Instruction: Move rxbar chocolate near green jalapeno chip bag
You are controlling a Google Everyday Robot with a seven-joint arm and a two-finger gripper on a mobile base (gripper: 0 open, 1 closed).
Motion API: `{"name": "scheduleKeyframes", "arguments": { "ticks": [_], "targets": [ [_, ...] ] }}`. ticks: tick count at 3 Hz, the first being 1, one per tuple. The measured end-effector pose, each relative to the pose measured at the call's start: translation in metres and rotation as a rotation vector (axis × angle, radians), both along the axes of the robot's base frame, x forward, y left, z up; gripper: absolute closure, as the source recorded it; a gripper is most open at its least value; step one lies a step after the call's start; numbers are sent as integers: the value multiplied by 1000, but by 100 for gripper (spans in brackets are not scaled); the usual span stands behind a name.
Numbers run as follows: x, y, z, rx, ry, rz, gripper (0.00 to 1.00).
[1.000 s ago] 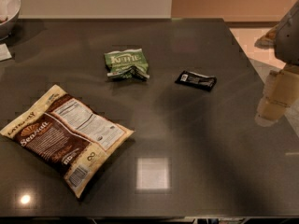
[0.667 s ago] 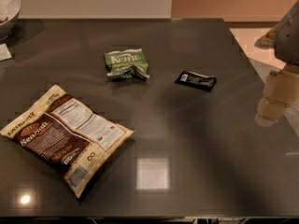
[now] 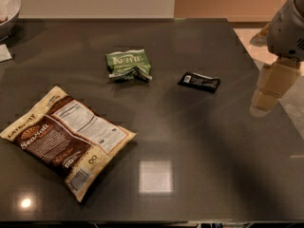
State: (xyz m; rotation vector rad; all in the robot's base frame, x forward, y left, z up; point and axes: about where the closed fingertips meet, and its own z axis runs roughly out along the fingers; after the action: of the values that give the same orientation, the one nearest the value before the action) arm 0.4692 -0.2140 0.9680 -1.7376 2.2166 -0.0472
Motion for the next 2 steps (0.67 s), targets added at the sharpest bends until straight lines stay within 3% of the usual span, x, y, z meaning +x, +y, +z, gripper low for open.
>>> {"name": "scheduleKeyframes", "arguments": {
  "ticks": [2],
  "targets": [
    [79,21,-44,116,51,17,0]
  ]
}}
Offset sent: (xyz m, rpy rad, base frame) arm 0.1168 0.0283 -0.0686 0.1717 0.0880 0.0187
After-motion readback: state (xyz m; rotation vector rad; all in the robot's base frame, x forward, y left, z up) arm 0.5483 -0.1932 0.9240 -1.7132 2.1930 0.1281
